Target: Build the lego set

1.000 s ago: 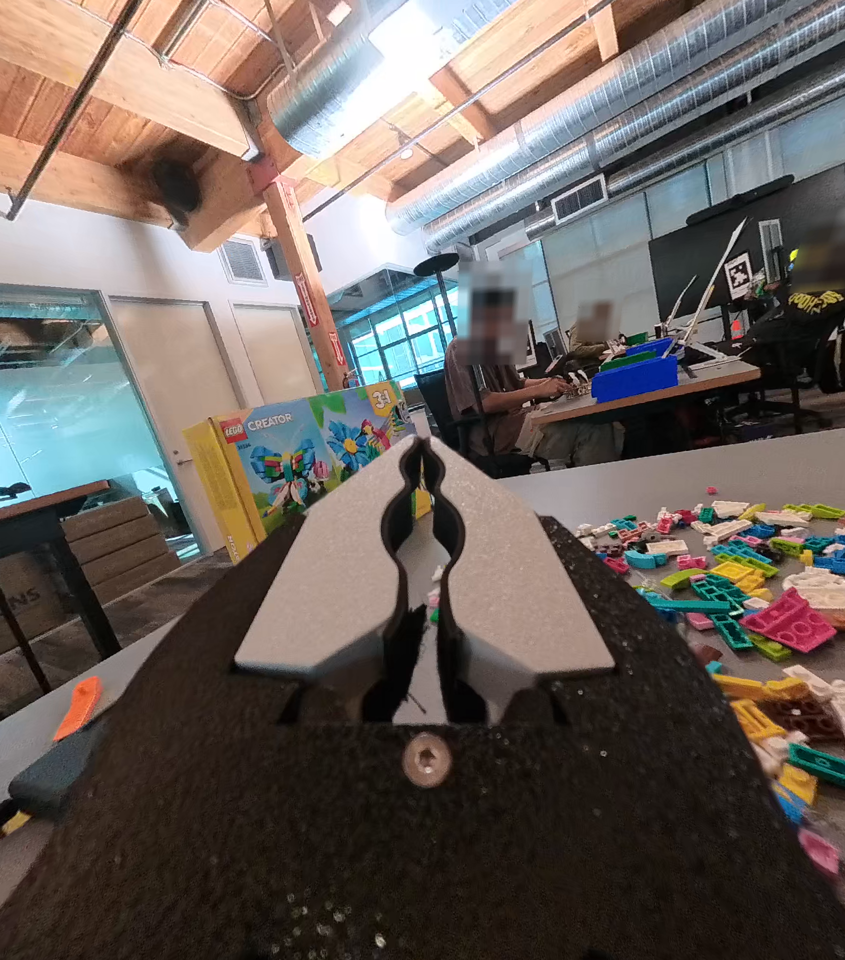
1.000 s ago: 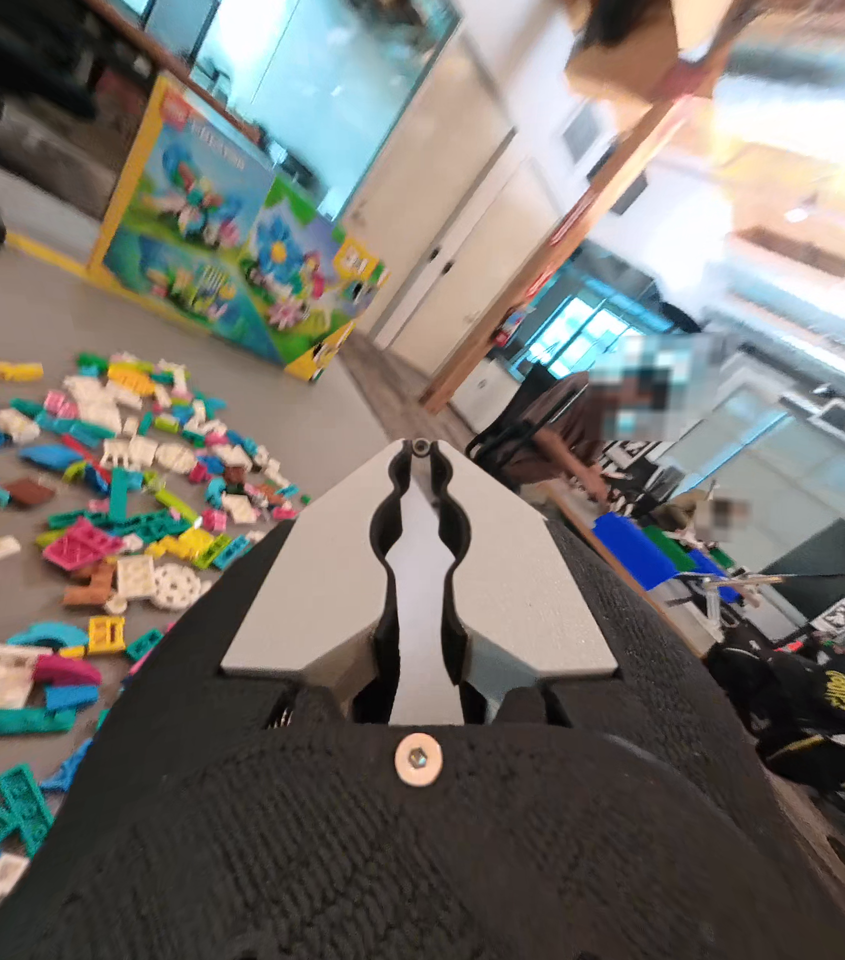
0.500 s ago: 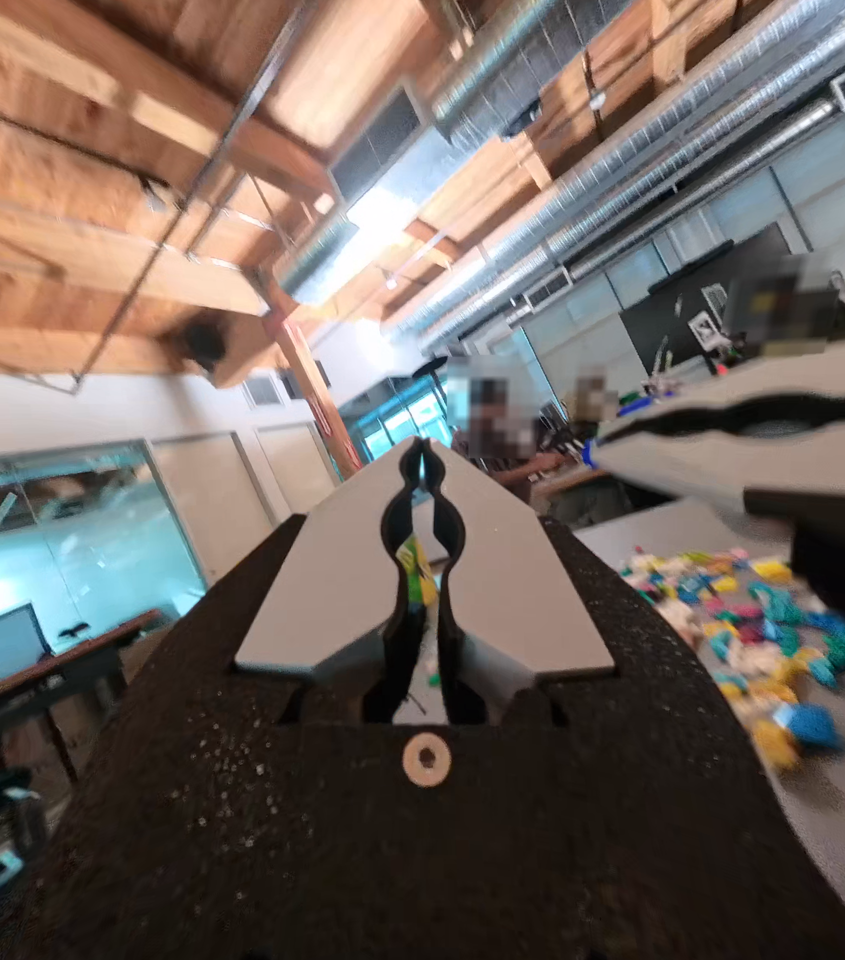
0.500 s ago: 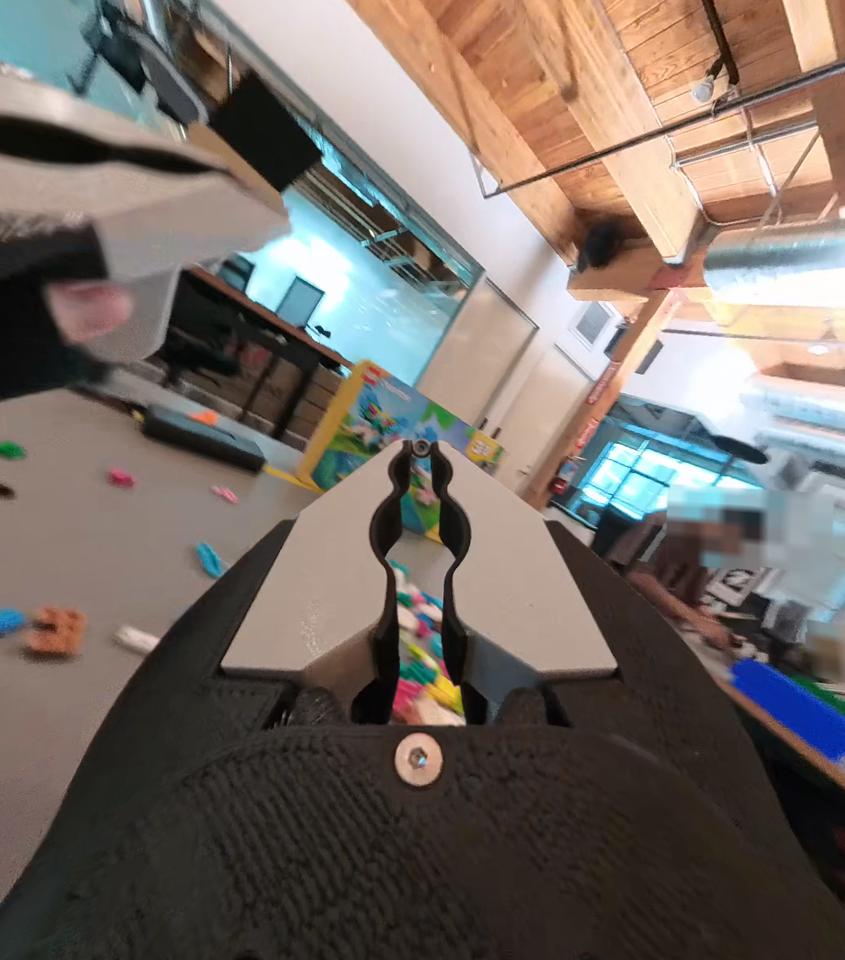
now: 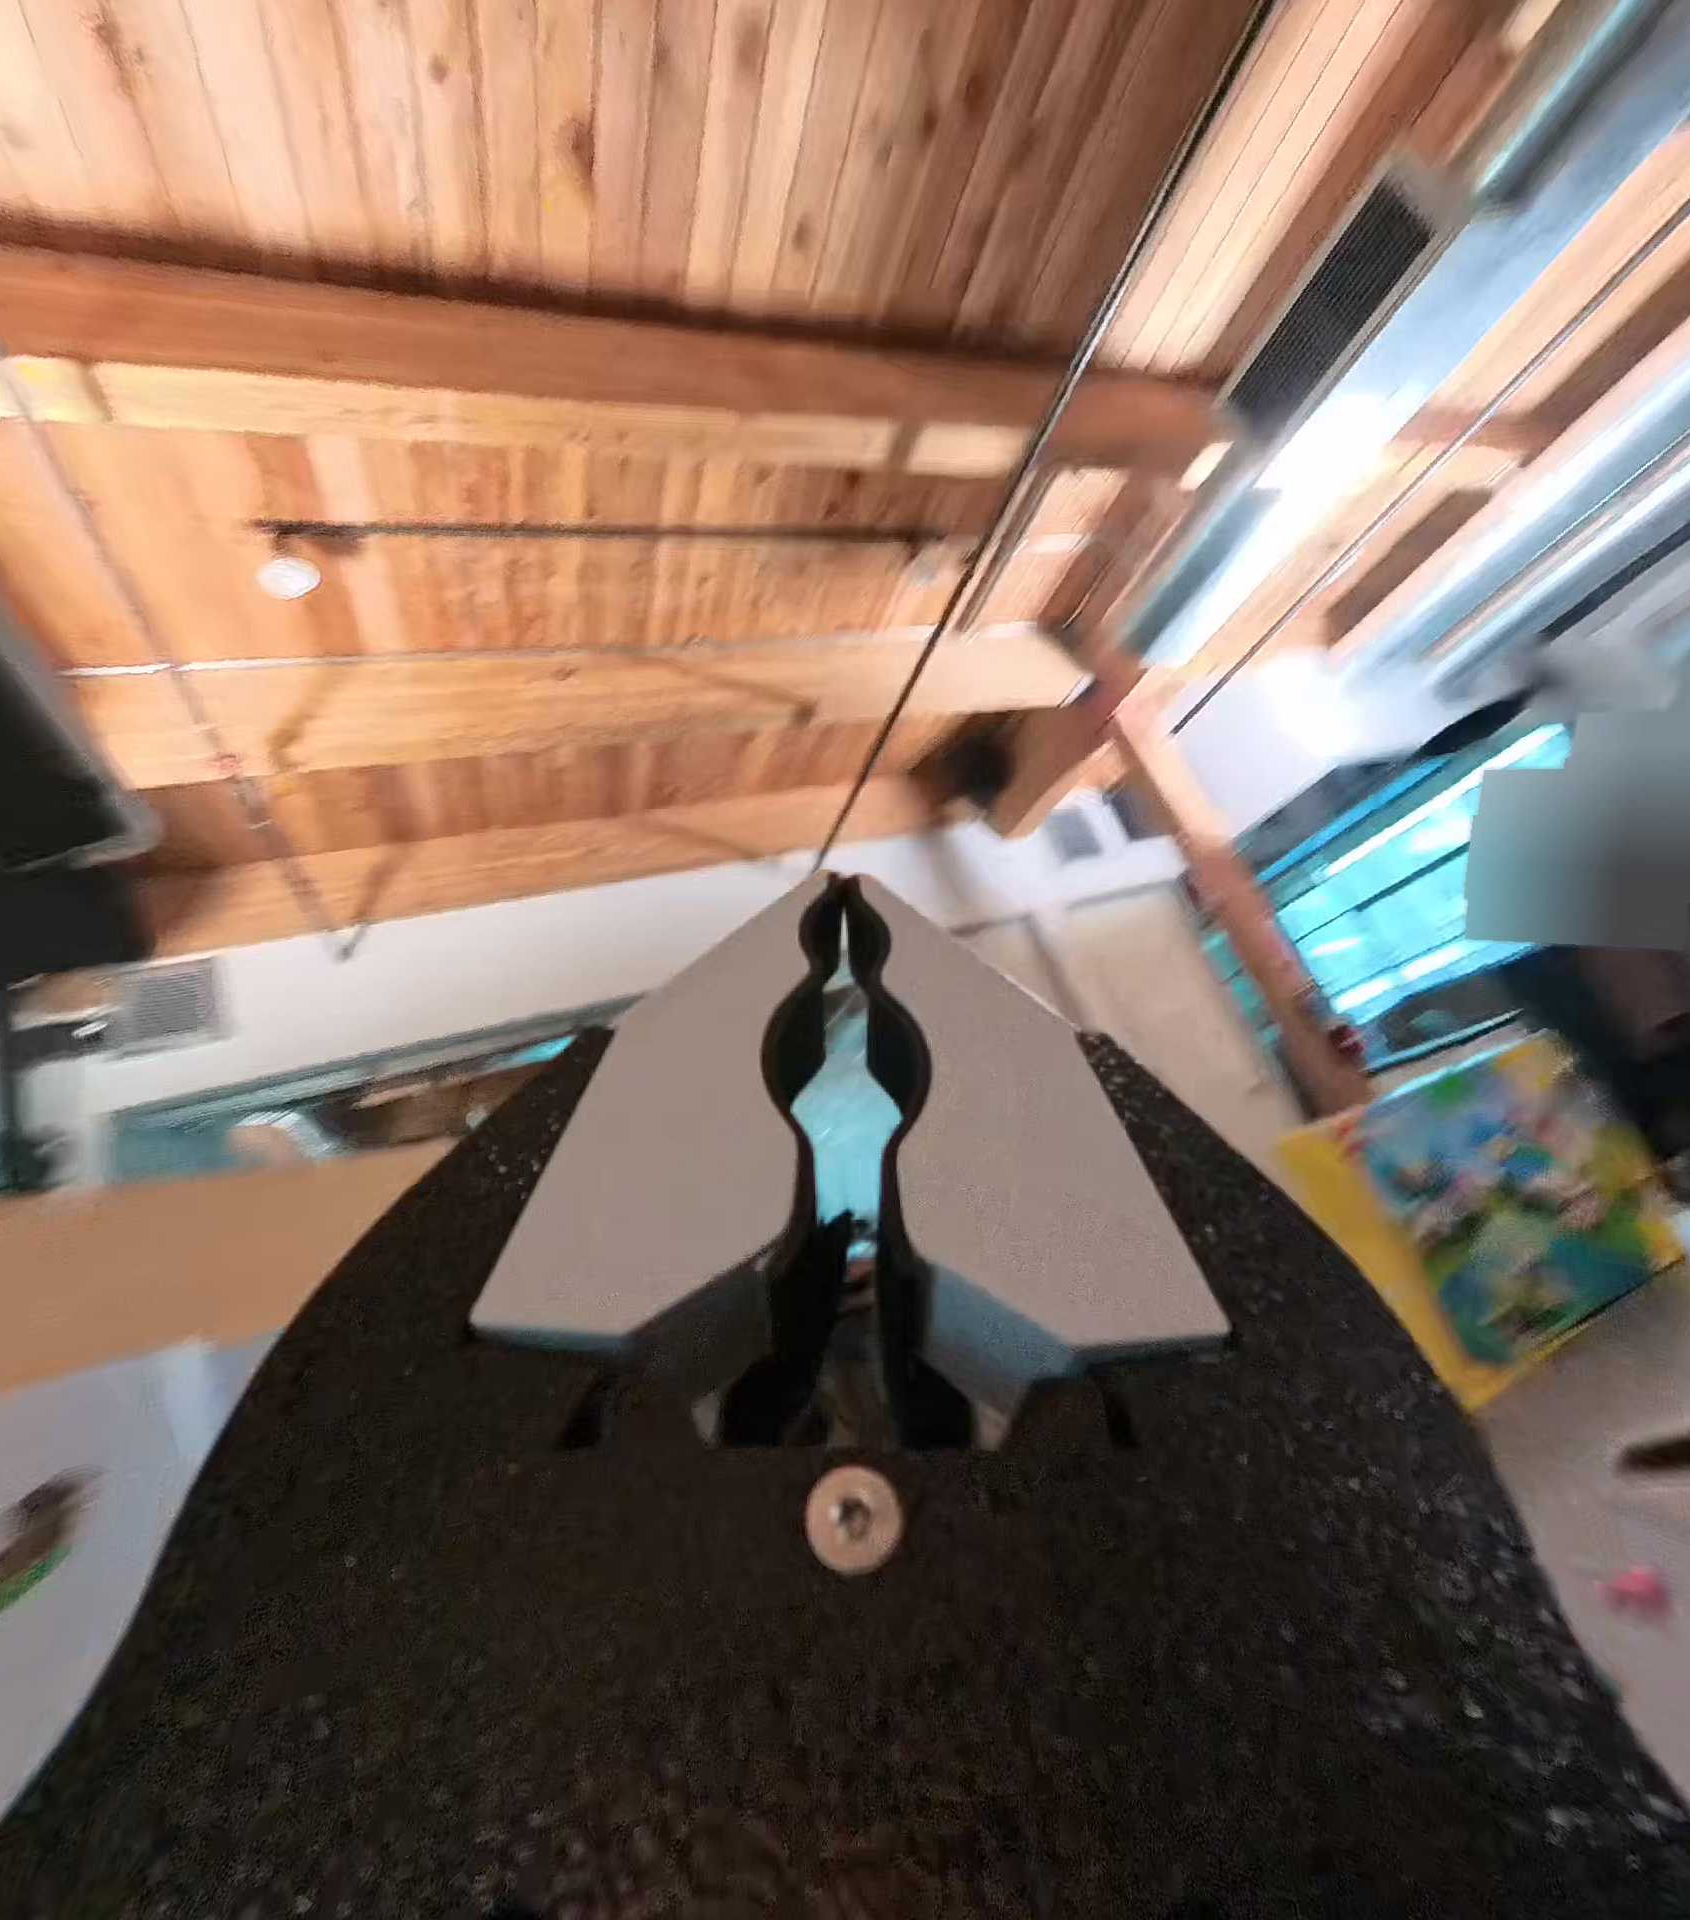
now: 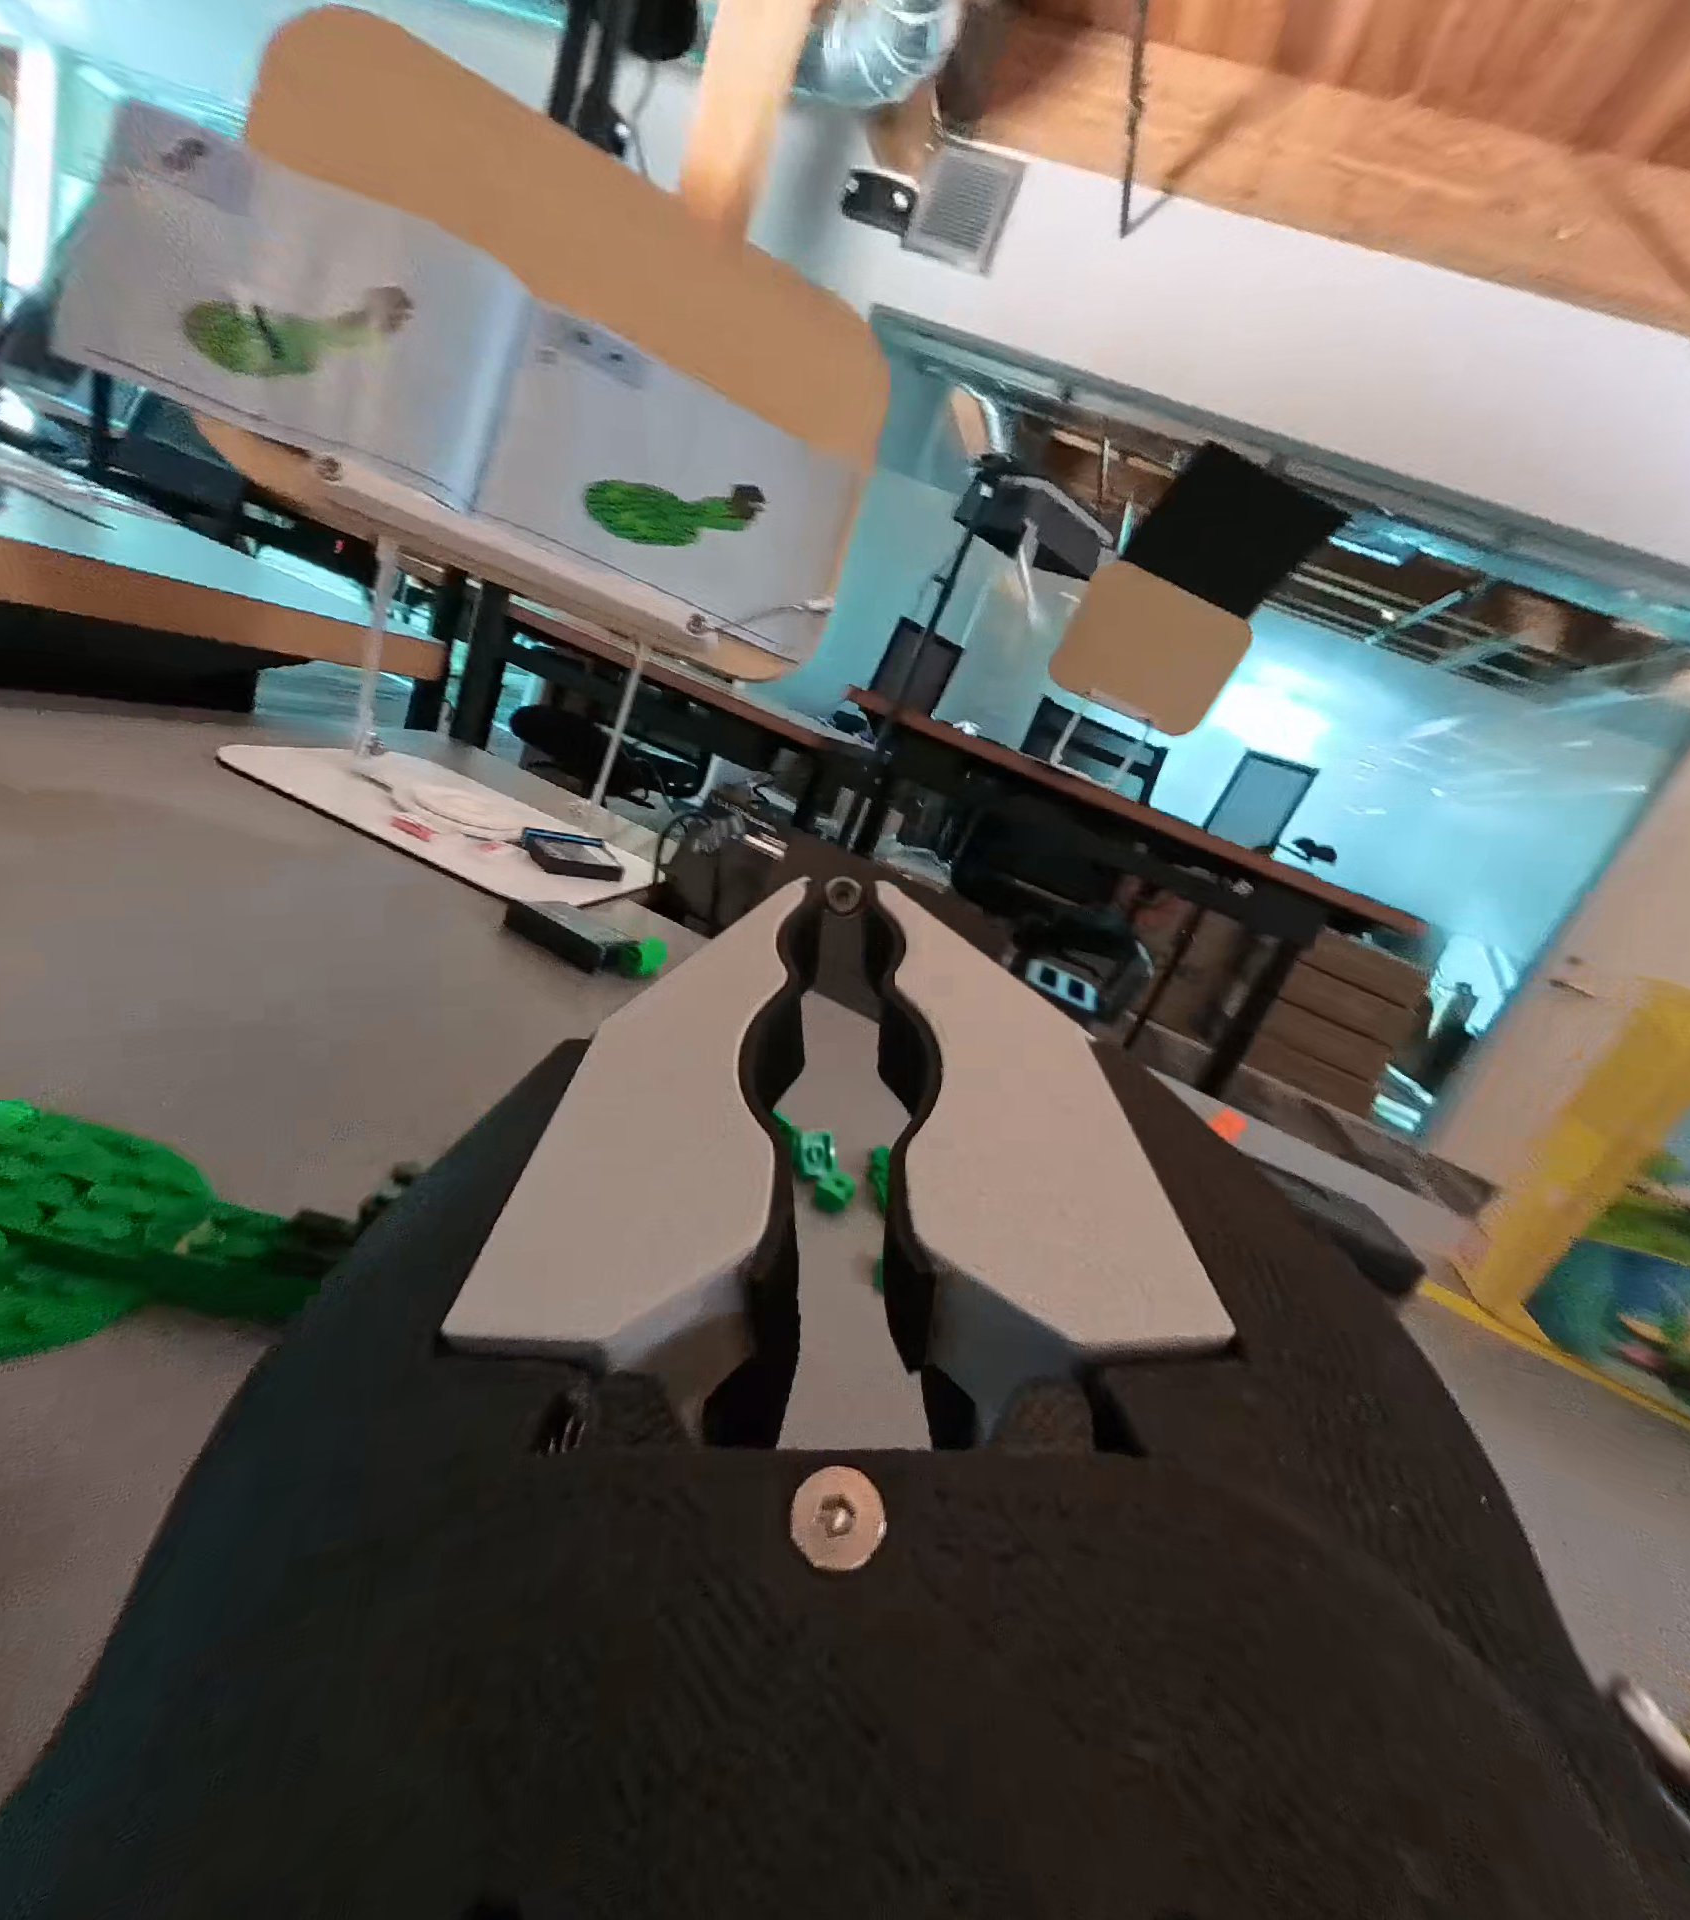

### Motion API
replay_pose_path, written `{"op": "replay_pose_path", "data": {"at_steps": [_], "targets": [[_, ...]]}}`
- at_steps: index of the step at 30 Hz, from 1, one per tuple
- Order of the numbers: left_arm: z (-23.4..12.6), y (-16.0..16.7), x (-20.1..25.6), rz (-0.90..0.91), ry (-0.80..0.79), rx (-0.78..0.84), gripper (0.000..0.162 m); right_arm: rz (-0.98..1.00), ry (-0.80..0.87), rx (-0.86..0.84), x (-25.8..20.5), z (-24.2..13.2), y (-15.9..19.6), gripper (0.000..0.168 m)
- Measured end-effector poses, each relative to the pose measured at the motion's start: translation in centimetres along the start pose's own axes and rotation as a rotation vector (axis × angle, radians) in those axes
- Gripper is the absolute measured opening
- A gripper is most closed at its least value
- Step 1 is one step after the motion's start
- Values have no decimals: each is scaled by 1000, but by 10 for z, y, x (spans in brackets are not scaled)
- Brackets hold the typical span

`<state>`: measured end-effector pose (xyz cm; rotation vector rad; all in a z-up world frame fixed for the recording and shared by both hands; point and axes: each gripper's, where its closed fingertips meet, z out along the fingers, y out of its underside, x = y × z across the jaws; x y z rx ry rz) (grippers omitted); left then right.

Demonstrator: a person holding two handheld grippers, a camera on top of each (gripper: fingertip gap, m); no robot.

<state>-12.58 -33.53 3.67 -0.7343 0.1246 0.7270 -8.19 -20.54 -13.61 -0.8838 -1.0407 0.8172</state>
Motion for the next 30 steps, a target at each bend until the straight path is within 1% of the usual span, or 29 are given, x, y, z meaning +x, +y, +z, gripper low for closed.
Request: {"op": "replay_pose_path", "data": {"at_steps": [2,4,5,7,8,10,13,16,19,26,30], "targets": [[-31,24,-37,54,-80,-95,0,-39,-36,19,-15,12,-1,6],[-59,58,-59,51,-125,-211,0,-91,-97,43,-30,21,-1,6],[-71,77,-62,45,-116,-273,0,-116,-120,63,-35,23,-3,6],[-91,105,-62,88,-94,-362,0,-153,-157,97,-43,27,-6,5],[-97,115,-62,107,-85,-390,0,-164,-166,105,-45,29,-6,6],[-98,129,-56,71,-63,-424,0,-167,-186,121,-47,31,-7,6],[-97,142,-39,28,-17,-442,0,-147,-220,137,-51,33,-8,6],[-95,149,-19,71,68,-461,0,-151,-257,152,-59,31,-10,6],[-95,150,-11,82,105,-460,0,-165,-265,166,-61,29,-13,5],[-97,158,-14,37,94,-487,0,-92,-266,167,-53,30,-13,6],[-99,157,-15,11,83,-489,0,-88,-271,163,-54,30,-12,6]]}}
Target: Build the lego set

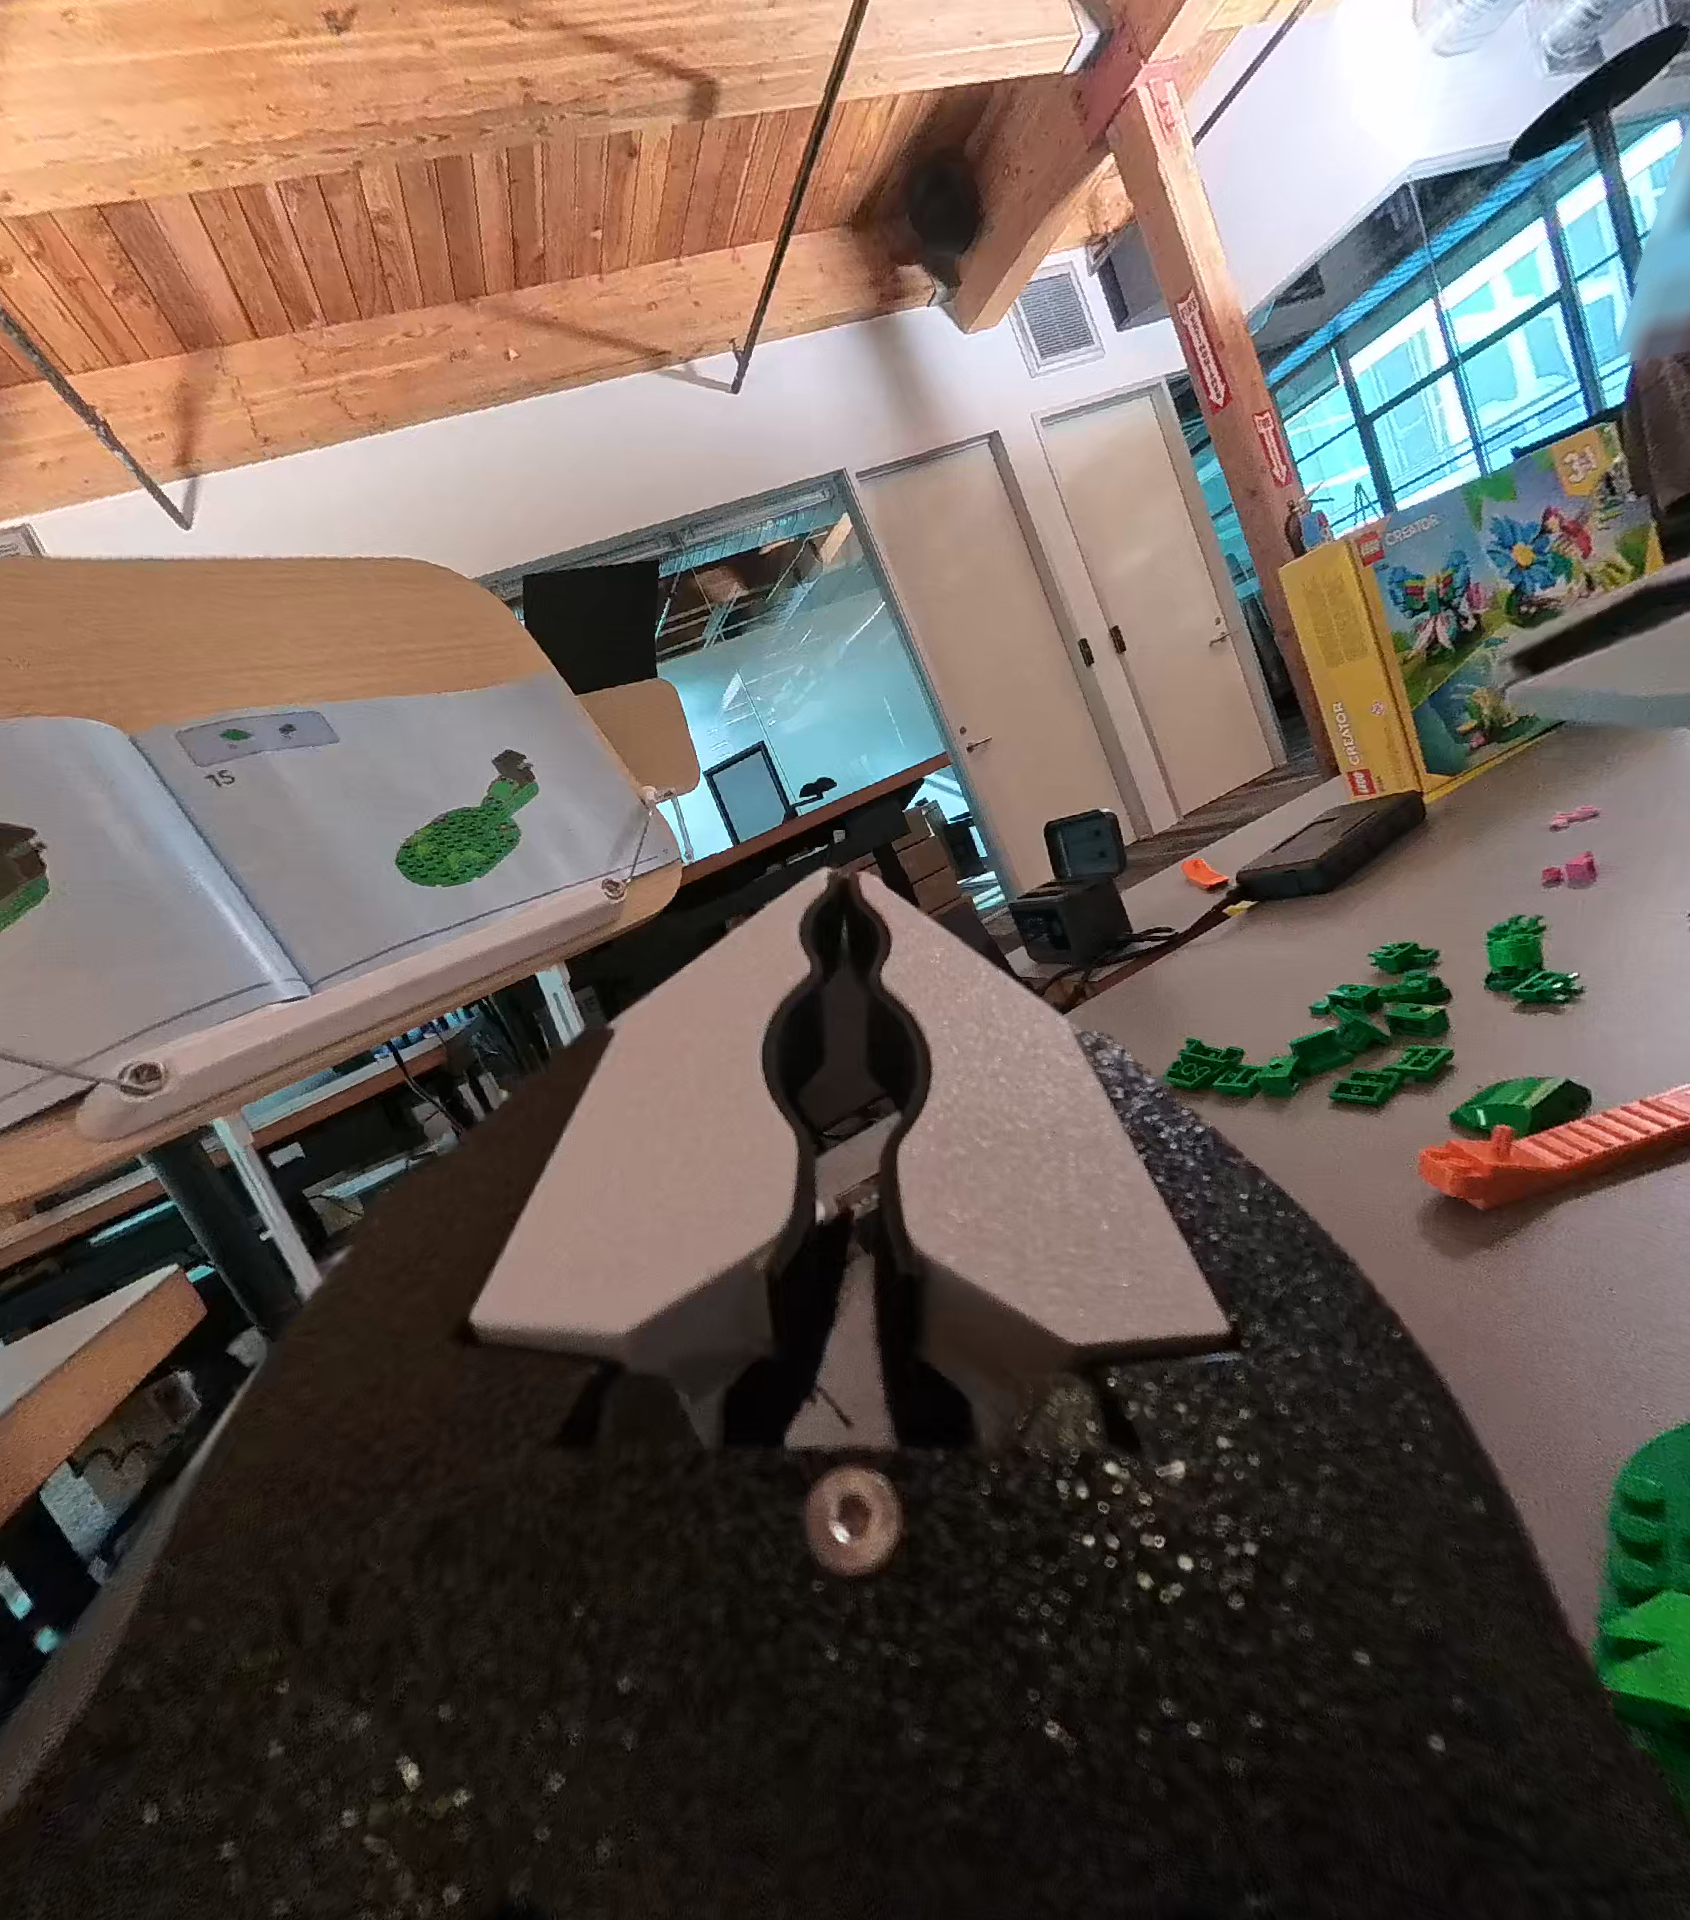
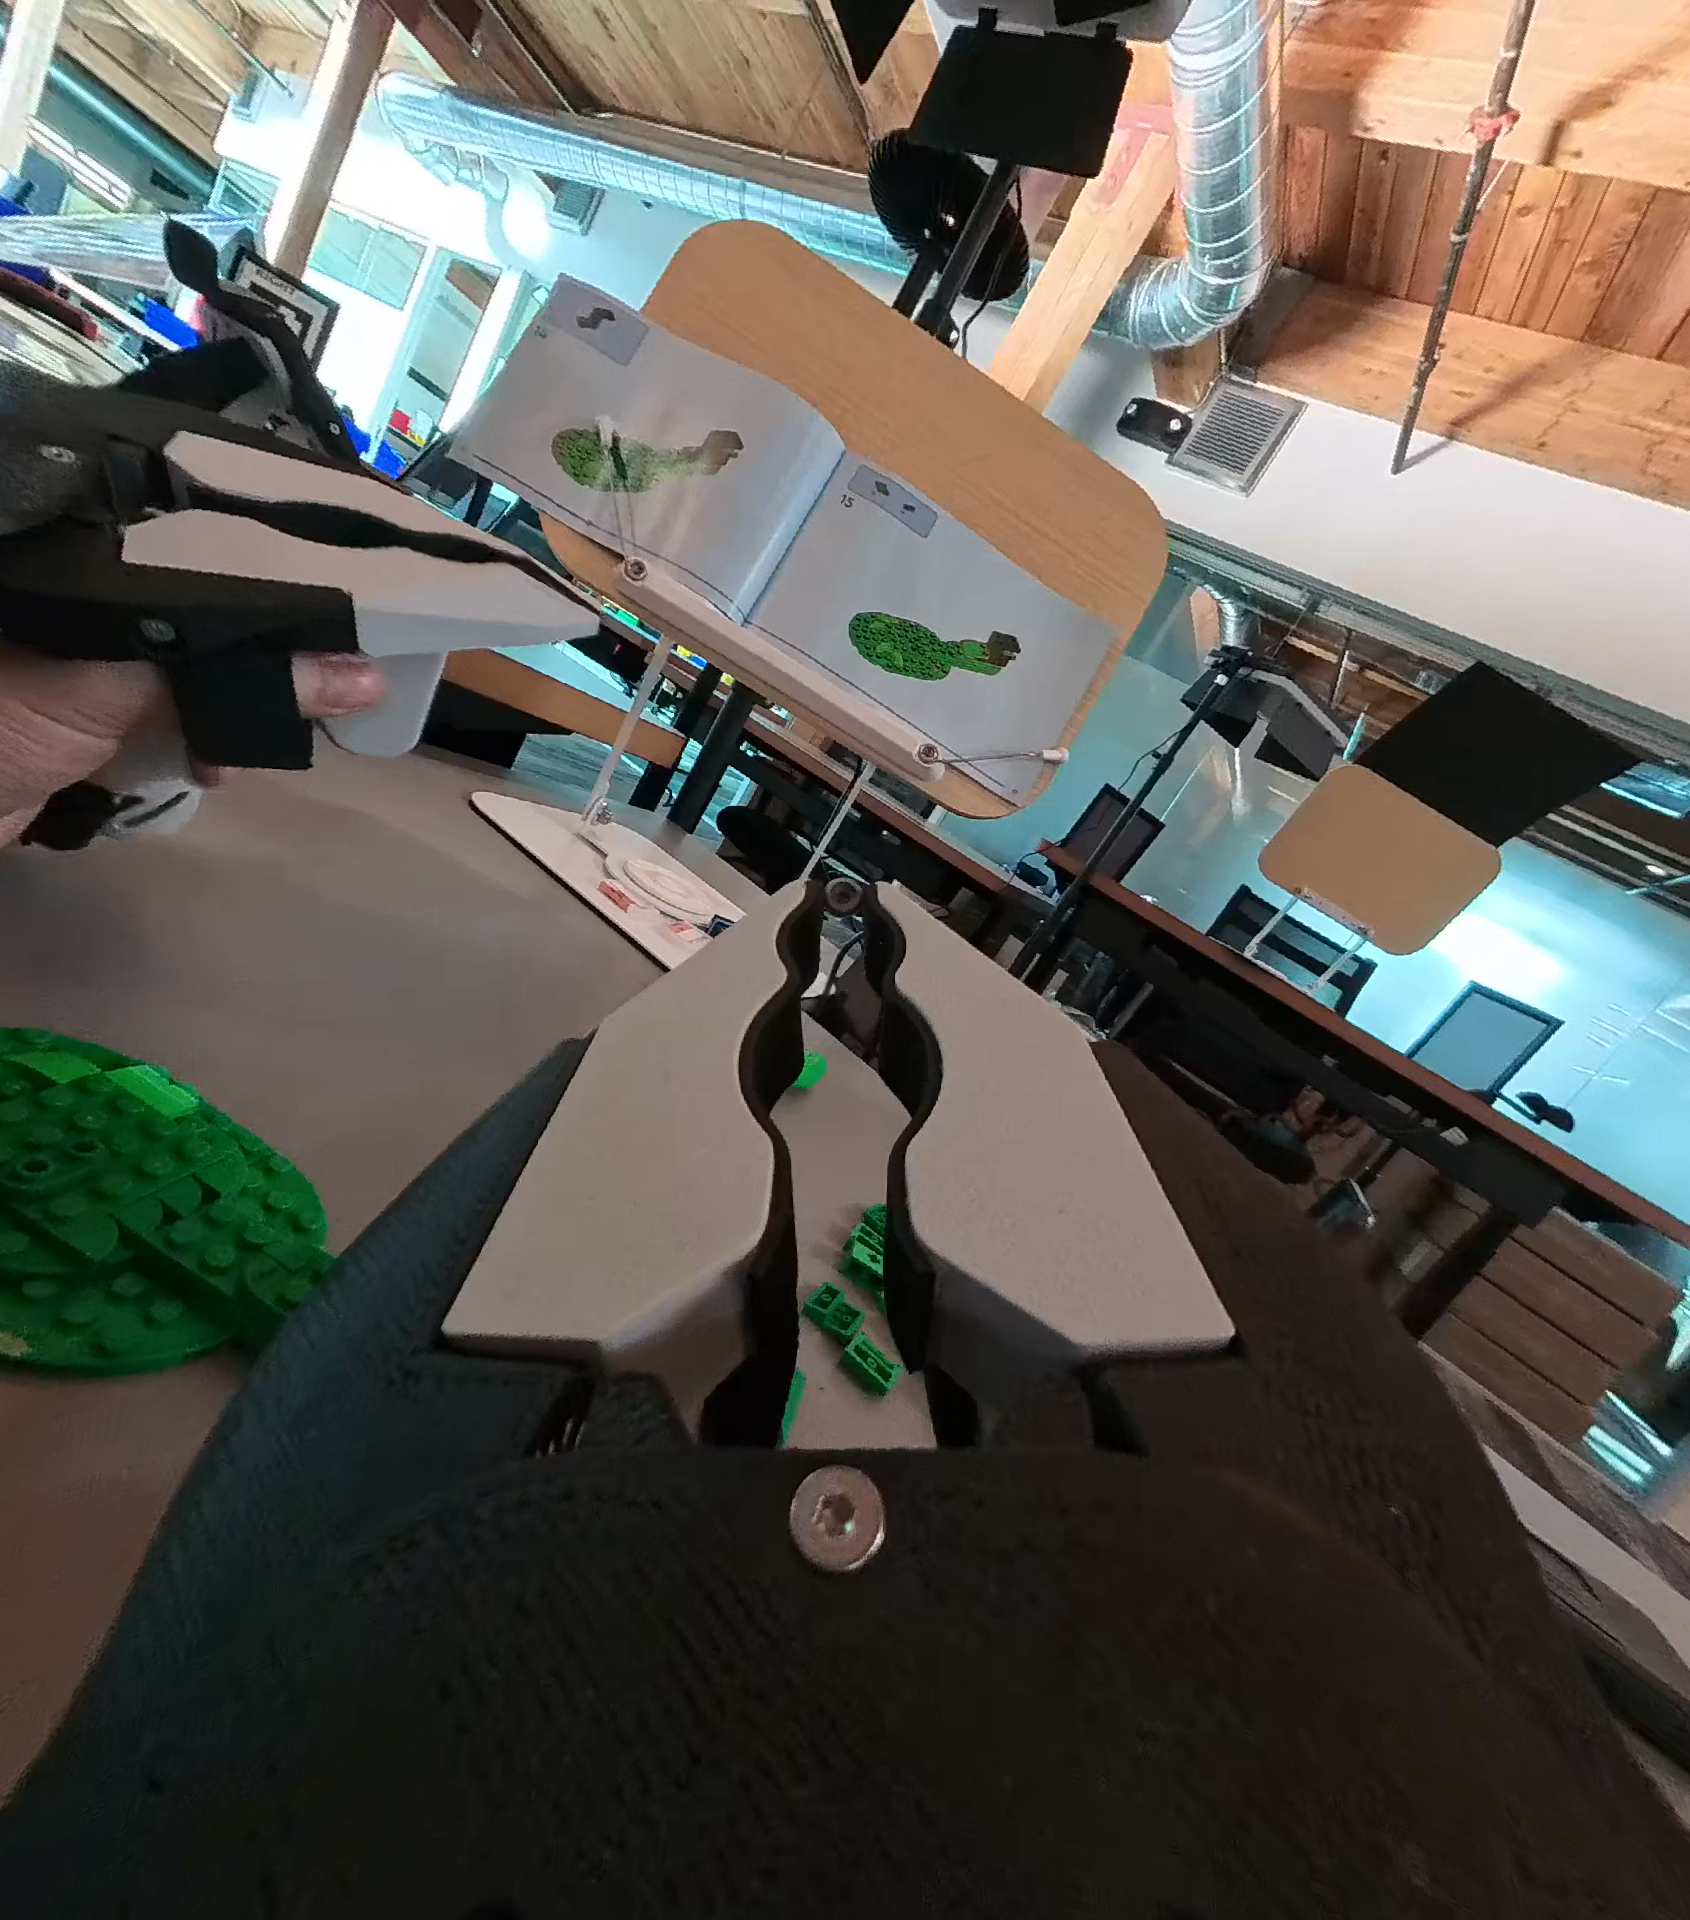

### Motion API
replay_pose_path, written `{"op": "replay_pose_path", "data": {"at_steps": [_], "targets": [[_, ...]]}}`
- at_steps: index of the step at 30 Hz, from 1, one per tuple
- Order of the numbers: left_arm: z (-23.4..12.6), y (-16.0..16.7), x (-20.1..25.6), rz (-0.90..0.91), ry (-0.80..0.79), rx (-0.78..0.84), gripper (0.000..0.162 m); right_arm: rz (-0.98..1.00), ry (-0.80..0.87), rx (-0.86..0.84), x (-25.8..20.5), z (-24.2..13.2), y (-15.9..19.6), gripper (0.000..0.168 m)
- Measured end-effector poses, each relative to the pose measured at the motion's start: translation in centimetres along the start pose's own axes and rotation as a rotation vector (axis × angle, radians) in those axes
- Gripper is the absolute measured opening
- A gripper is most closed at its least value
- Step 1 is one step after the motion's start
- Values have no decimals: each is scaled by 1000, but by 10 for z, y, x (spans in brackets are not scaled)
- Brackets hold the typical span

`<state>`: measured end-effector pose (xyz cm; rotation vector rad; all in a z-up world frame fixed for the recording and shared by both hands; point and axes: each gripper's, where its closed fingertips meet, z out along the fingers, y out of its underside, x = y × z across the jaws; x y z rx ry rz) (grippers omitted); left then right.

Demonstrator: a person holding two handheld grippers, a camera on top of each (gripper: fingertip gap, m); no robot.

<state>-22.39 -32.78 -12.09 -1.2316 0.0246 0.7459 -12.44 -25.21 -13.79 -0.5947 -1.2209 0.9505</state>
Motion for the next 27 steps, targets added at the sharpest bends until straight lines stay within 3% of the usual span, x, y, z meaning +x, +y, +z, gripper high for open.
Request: {"op": "replay_pose_path", "data": {"at_steps": [14,27], "targets": [[-5,-19,35,21,109,53,0,0,-4,-1,0,-1,0,6],[-5,-17,30,-5,99,50,0,18,-20,-1,-2,0,1,6]]}}
